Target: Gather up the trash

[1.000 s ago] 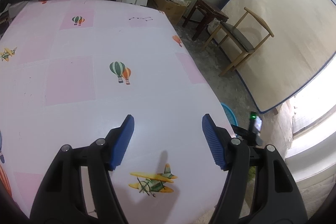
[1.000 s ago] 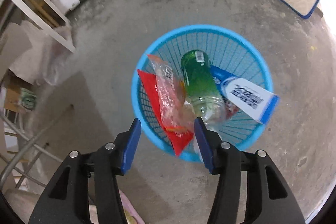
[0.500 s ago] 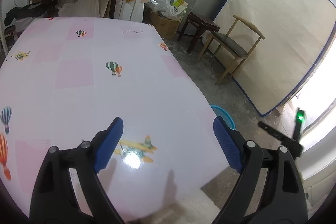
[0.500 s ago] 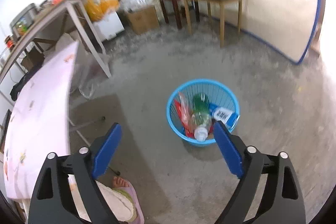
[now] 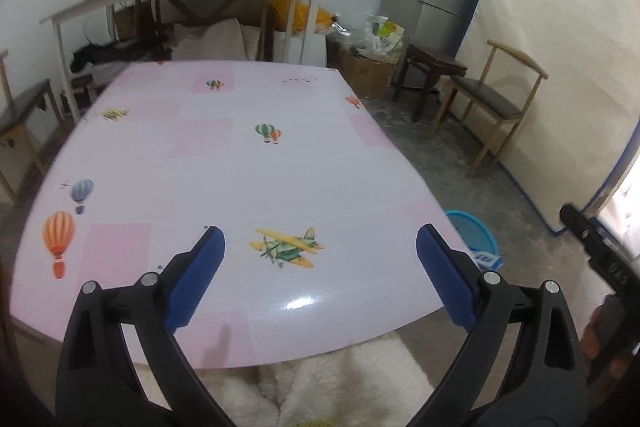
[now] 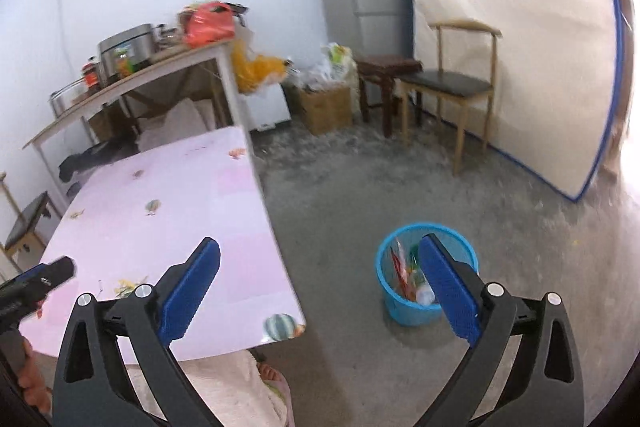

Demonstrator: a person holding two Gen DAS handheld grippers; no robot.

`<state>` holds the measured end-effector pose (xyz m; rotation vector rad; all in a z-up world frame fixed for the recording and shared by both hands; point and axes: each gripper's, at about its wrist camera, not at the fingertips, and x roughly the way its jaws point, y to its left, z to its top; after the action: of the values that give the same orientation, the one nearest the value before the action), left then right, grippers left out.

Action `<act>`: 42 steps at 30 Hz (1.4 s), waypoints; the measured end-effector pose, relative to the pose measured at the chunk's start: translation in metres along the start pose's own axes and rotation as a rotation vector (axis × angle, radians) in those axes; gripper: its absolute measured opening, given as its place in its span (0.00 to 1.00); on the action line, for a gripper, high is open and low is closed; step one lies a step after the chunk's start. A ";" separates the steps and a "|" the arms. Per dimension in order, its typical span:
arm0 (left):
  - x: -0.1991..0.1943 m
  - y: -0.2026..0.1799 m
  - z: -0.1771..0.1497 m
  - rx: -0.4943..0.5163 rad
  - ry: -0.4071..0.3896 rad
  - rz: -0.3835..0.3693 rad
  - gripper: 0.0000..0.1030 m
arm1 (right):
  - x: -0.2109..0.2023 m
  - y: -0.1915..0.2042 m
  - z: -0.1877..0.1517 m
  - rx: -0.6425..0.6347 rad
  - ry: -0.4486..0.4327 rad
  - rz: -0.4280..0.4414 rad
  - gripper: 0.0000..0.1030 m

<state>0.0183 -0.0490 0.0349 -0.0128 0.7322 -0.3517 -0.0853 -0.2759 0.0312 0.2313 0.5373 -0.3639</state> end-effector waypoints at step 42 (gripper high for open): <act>-0.011 -0.030 -0.025 0.011 0.096 0.160 0.91 | -0.007 0.010 -0.024 -0.057 0.178 -0.133 0.94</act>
<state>-0.0150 -0.0713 0.0281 0.0735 0.8210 -0.2051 -0.0981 -0.2569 0.0162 0.1737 0.7396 -0.4594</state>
